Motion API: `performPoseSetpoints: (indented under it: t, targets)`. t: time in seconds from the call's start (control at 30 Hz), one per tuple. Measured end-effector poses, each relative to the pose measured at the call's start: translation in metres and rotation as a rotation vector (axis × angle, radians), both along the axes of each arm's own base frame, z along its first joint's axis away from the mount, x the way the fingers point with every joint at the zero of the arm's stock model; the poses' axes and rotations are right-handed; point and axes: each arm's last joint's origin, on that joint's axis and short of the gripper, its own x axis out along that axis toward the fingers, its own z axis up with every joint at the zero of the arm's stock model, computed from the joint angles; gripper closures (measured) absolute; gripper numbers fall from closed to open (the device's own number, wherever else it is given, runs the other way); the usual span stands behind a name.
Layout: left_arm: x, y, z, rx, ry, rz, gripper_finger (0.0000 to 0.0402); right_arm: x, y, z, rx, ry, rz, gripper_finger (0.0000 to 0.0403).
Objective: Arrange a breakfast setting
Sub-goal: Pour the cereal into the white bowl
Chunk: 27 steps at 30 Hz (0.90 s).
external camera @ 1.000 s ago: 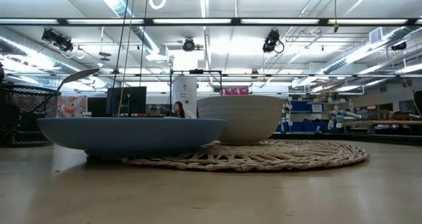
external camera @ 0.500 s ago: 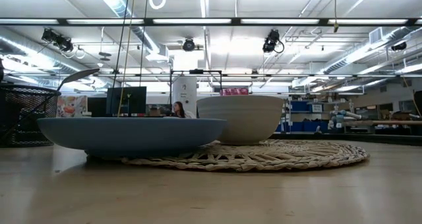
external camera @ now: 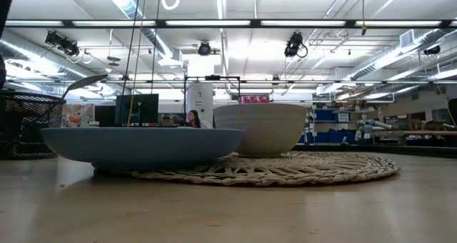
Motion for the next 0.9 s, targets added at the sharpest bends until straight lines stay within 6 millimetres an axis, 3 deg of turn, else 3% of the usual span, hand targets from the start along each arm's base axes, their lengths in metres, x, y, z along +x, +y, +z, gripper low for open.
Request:
performPoseSetpoints:
  t: [0.17, 0.57, 0.9]
  targets:
    - [0.019, -0.001, 0.014, 0.064, -0.060, -0.011, 0.0076, 0.005, -0.003, -0.001, -0.004, 0.044, 0.010, 0.0159]
    - [0.056, 0.018, -0.005, 0.053, -0.156, -0.016, 0.0051, 0.017, -0.013, -0.002, 0.009, 0.117, 0.044, 0.0159]
    - [0.063, 0.025, -0.014, 0.067, -0.160, -0.021, 0.0051, 0.044, -0.036, -0.006, 0.053, 0.250, 0.100, 0.0159]
